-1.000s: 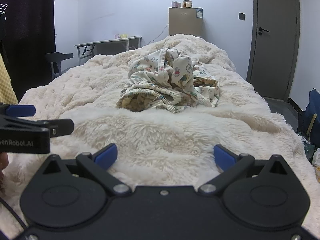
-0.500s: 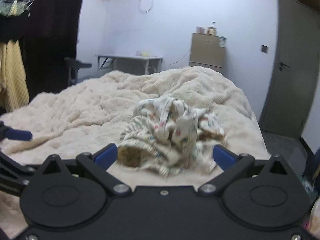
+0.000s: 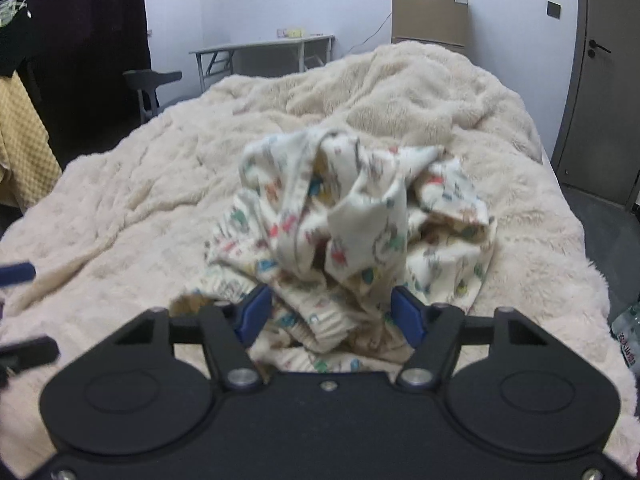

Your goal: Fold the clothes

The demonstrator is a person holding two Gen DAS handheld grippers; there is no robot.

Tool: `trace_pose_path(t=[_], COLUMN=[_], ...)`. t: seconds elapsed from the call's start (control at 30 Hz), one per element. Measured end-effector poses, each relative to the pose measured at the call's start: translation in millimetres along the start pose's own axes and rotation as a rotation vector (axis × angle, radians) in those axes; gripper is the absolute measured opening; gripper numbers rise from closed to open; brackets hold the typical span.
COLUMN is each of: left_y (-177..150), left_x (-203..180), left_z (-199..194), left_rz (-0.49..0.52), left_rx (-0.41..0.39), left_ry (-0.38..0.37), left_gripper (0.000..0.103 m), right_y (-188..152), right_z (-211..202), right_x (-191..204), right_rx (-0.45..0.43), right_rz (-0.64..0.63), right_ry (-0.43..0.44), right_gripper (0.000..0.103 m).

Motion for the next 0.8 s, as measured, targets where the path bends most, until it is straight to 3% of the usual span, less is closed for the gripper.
trace_pose_path(t=[0.17, 0.27, 0.3, 0.43, 0.6, 0.73, 0.8], left_y=[4.4, -0.8, -3.1, -1.6, -3.6, -3.3, -3.1], left_x=[2.0, 1.5, 1.2, 0.7, -1.5, -2.3, -1.8], left_z=[14.7, 16.8, 16.2, 14.1, 13.5, 10.2, 9.0], left_rz=[0.035, 0.031, 0.038, 0.06, 0.068, 0.075, 0.073], left_rx=[-0.002, 0.008, 0.006, -0.017, -0.026, -0.044, -0.05], left_ry=[0.056, 0.02, 0.005, 0.036, 0.02, 0.022, 0.017], left_gripper=[0.103, 0.103, 0.103, 0.102, 0.102, 0.102, 0.102], right_y=[2.9, 6.9, 10.0, 24.7, 56.0, 89.5, 94.1], right_z=[10.1, 5.3, -0.1, -32.9, -88.1, -120.0, -119.2], right_x=[4.8, 7.3, 7.4, 8.5, 24.7, -12.4, -37.3], right_rx=[0.025, 0.002, -0.02, -0.12, -0.259, -0.36, -0.362], right_rz=[-0.034, -0.05, -0.055, -0.04, -0.1, 0.012, 0.07], right_ry=[-0.005, -0.014, -0.029, -0.003, 0.003, -0.06, -0.11], right_gripper=[0.049, 0.027, 0.014, 0.013, 0.011, 0.009, 0.01])
Point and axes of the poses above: each gripper's, at about its wrist camera, not at the fingertips, and z roughly the way its jaws point, x to its left, y to its top, the point moved 5 cm from there along z, roughly the way its jaws point, and after that the axes turned 10 degrees about x, right-handed, at the moved point
